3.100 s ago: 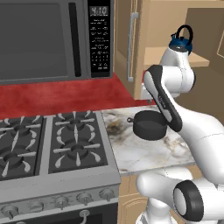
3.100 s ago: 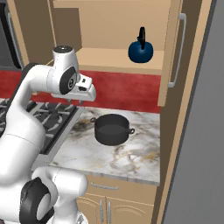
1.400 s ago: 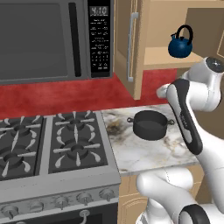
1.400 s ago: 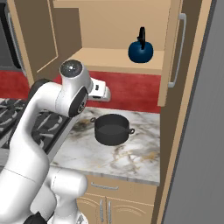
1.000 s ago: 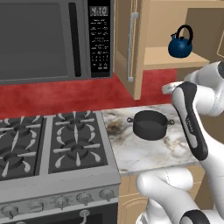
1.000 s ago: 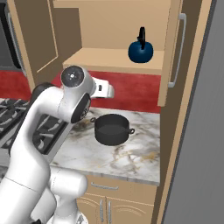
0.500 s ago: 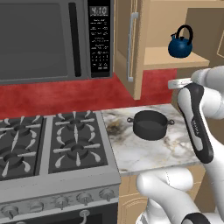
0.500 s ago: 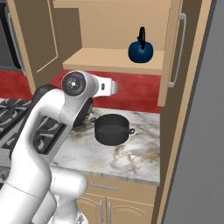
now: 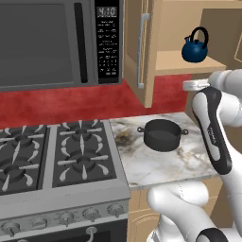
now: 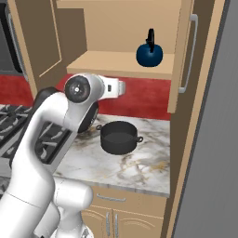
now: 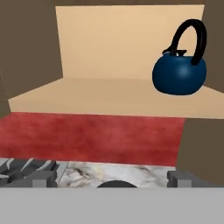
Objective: Pick the kettle from the cabinet and place it on a stove burner. Then pick the pot from the counter and place it on another stove burner. Finally, turn both burners on.
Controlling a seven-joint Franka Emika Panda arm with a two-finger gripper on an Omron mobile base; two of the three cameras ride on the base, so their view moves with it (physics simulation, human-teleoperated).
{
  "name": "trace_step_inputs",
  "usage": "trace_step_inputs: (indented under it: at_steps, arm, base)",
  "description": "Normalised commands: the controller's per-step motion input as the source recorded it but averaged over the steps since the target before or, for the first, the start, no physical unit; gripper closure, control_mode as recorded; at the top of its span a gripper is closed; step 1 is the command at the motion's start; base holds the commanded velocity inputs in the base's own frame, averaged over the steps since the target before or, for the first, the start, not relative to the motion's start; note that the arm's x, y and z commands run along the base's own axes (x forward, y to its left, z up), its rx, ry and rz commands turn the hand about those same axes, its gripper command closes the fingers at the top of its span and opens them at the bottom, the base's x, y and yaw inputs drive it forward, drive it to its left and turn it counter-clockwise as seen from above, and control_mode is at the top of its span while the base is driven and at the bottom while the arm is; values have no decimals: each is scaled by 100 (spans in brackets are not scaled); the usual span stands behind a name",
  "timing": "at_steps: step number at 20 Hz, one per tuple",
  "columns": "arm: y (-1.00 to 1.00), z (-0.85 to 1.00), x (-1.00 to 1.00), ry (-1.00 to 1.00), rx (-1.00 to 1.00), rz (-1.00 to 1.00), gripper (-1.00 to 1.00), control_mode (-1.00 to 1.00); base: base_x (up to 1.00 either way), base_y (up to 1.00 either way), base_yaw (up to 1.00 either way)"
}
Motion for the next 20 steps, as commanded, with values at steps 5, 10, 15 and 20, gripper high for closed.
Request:
trace_step_inputs:
  at_steps: [5, 10, 15, 20]
  arm:
    - [0, 3, 14, 3, 0, 0, -100, -100]
    - [-3, 16, 4, 1, 0, 0, -100, -100]
    - [-14, 23, 0, -6, 0, 0, -100, -100]
    - [-22, 20, 0, -5, 0, 0, -100, -100]
  base:
    - [0, 0, 0]
    - [0, 0, 0]
    - [0, 0, 0]
    - [0, 0, 0]
